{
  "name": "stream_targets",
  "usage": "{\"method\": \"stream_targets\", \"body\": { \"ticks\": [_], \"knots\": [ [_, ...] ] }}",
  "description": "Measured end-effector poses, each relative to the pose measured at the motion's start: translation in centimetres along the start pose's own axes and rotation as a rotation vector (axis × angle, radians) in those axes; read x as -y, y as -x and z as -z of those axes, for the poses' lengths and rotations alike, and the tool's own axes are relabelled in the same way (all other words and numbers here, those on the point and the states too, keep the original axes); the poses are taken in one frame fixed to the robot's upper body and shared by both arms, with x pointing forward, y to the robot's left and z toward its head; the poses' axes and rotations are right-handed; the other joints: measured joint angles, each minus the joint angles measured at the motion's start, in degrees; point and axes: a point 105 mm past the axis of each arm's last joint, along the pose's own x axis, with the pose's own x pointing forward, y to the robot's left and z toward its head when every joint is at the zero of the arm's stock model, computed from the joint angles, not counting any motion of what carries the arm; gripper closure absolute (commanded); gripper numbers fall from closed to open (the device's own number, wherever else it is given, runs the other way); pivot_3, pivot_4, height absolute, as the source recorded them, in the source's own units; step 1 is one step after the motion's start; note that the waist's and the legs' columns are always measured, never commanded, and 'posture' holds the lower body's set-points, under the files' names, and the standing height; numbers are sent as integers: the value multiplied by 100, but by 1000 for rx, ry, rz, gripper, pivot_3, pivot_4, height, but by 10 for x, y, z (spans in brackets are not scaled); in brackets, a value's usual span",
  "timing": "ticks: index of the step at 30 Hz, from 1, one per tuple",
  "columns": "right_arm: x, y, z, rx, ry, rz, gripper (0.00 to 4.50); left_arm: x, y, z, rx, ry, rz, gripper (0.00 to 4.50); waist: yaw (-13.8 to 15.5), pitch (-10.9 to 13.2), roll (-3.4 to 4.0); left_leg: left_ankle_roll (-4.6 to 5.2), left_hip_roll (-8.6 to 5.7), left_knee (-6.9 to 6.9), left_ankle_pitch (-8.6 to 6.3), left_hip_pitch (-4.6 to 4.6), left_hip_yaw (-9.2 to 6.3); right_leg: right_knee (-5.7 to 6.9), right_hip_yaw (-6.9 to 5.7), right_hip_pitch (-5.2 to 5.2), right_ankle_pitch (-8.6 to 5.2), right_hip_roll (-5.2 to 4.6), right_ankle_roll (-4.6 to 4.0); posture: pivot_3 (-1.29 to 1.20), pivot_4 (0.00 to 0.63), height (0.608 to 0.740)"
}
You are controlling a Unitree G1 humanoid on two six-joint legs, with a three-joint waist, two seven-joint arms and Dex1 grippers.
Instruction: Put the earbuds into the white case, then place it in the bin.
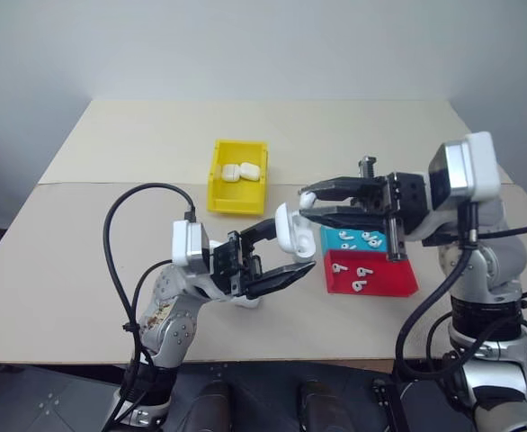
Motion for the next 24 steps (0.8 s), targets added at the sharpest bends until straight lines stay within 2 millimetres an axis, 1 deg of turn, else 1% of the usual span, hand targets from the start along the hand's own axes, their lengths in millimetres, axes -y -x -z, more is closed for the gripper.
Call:
{"method": "stream_targets", "body": {
  "ticks": [7,11,24],
  "knots": [
    [-2,1,2,-1,-12,-8,3875,0,-1,2,-7,-2,0,1743,-1,0,0,0,0,0,0,0,0,-1,0,0,0,0,0,0,150,740],
    [-5,-2,7,-6,-32,-22,3875,0,-1,3,-3,0,-4,1743,0,0,0,0,0,0,0,-1,0,-1,0,0,0,0,0,0,150,740],
    [-6,0,7,-32,-4,-35,3875,0,-1,3,-10,-2,-5,1743,1,0,0,0,0,0,0,-1,0,-3,0,-1,0,0,0,0,150,740]
  ]
}}
